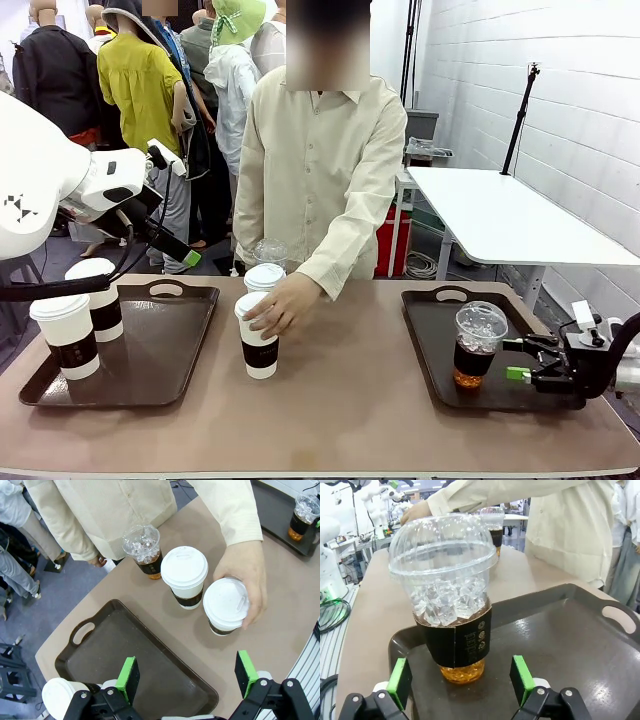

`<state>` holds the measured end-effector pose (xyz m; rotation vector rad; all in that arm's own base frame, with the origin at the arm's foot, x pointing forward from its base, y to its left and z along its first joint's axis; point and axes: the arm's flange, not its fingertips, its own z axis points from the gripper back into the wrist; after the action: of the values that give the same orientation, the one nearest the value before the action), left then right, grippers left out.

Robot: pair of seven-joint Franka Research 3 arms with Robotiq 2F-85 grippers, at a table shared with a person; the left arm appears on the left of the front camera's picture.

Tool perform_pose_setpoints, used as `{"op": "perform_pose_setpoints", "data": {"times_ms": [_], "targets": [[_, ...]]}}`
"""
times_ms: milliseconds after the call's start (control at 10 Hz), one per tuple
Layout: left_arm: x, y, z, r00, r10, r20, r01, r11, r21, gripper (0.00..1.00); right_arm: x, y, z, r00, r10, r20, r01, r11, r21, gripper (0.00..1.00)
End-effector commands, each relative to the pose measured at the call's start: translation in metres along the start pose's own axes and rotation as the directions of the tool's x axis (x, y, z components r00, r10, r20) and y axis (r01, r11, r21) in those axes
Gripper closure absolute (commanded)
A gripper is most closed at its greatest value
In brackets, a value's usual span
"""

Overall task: Distribute the coffee onto the tray.
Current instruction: Pick up another iced Americano from the middle of the table and place it on the right Handle tray.

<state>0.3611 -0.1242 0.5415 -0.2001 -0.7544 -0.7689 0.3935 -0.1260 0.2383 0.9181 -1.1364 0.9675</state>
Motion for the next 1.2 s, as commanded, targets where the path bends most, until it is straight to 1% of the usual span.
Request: {"op": "perform_pose_setpoints", "data": {"times_ms": [0, 200, 400, 600, 800, 900, 1100], "targets": [[-0.001, 0.0, 0.0, 1.0, 0.001, -0.004, -0.001, 1.0, -0.004, 0.0, 0.009, -0.013, 0.023, 0.999, -0.015, -0.029, 0.016, 1.0, 0.007, 0.0], [-0.001, 0.0, 0.0, 1.0, 0.001, -0.004, -0.001, 1.0, -0.004, 0.0, 0.023, -0.031, 0.035, 0.998, -0.005, -0.058, 0.005, 1.0, -0.005, 0.0], [-0.001, 0.0, 0.0, 1.0, 0.001, -0.004, -0.001, 1.0, -0.004, 0.0, 0.042, -0.054, 0.042, 0.998, 0.004, -0.062, -0.005, 1.0, -0.013, 0.0], [-0.001, 0.0, 0.0, 1.0, 0.001, -0.004, -0.001, 1.0, -0.004, 0.0, 0.064, -0.079, 0.04, 0.996, 0.008, -0.09, -0.007, 1.0, 0.011, 0.0], [-0.001, 0.0, 0.0, 1.0, 0.001, -0.004, -0.001, 1.0, -0.004, 0.0, 0.083, -0.105, 0.038, 0.994, 0.029, -0.11, -0.029, 1.0, 0.003, 0.0], [-0.001, 0.0, 0.0, 1.0, 0.001, -0.004, -0.001, 1.0, -0.004, 0.0, 0.1, -0.119, 0.032, 0.99, 0.042, -0.133, -0.041, 0.999, 0.014, 0.0], [-0.001, 0.0, 0.0, 1.0, 0.001, -0.004, -0.001, 1.0, -0.004, 0.0, 0.124, -0.132, 0.016, 0.983, 0.063, -0.173, -0.049, 0.995, 0.082, 0.0]]}}
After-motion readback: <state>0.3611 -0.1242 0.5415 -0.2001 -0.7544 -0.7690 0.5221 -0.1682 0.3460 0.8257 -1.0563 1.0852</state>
